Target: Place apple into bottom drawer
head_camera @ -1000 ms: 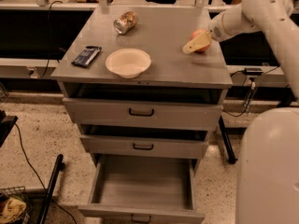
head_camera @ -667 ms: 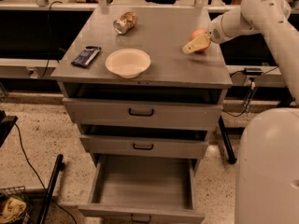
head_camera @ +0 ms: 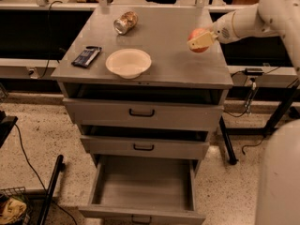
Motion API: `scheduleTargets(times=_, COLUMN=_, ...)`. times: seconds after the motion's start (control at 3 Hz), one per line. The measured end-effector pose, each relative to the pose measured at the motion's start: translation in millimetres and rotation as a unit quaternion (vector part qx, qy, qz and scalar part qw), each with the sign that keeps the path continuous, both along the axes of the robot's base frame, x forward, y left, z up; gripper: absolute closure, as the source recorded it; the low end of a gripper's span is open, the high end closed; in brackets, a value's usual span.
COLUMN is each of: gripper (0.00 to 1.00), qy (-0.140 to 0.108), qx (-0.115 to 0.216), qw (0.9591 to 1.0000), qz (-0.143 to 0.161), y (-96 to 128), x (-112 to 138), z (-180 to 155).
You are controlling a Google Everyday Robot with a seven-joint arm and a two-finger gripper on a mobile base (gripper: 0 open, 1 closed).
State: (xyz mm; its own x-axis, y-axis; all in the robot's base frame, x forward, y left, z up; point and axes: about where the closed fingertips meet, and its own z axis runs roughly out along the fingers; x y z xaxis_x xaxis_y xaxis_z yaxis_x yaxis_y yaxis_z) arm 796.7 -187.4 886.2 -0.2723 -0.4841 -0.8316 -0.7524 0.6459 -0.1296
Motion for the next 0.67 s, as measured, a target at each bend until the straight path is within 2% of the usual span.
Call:
scheduleTargets(times=0.33, gripper=0.97, qy=-0.056, qx=0.046, qw=0.995, qz=0.068, y=9, x=-44, z=54)
scheduleTargets(times=0.67, gripper=1.0, qy=-0.062, qx=0.065, qw=0.9922, qz=0.086, y=5, x=-94, z=84)
